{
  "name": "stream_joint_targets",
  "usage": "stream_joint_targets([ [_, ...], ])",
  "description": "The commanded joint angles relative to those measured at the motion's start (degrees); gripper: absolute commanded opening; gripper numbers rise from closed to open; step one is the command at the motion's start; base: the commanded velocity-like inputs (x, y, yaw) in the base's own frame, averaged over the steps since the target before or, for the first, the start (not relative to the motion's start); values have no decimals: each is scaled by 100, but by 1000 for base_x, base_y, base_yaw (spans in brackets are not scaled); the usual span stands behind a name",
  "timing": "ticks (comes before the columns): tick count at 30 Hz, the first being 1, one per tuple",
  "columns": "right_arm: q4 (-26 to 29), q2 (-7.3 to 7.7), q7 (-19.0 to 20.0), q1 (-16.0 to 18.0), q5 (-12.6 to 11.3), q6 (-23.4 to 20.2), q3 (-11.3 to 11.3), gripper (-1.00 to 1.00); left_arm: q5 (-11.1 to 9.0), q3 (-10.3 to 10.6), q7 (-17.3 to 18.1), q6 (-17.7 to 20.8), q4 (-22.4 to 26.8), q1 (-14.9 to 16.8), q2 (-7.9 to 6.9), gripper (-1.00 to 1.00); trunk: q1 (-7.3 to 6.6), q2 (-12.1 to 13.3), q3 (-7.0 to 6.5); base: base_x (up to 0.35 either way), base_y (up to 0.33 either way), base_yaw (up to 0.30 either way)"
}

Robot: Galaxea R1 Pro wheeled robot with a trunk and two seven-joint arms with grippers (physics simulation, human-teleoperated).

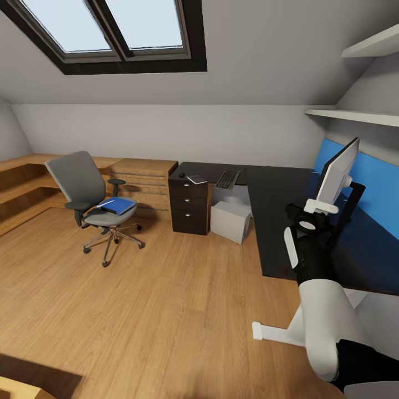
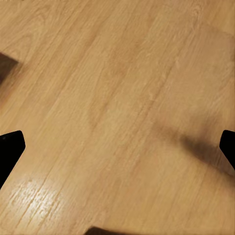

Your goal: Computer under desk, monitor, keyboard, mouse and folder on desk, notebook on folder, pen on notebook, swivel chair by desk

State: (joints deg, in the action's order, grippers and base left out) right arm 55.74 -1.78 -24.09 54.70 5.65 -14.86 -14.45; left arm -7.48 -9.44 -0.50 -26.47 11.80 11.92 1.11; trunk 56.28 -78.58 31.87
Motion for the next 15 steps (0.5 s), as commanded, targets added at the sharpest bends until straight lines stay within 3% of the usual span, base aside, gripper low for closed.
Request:
stream_joint_targets([
  [1,7,7,3,3,59,-51,-12,100,-34,4,-1,-16,-2,3,0,100,0,-3,6,5,0,0],
  [15,7,147,1,-3,51,-53,-14,100,-36,4,-2,-16,-3,3,-6,100,0,-3,6,1,0,0],
])
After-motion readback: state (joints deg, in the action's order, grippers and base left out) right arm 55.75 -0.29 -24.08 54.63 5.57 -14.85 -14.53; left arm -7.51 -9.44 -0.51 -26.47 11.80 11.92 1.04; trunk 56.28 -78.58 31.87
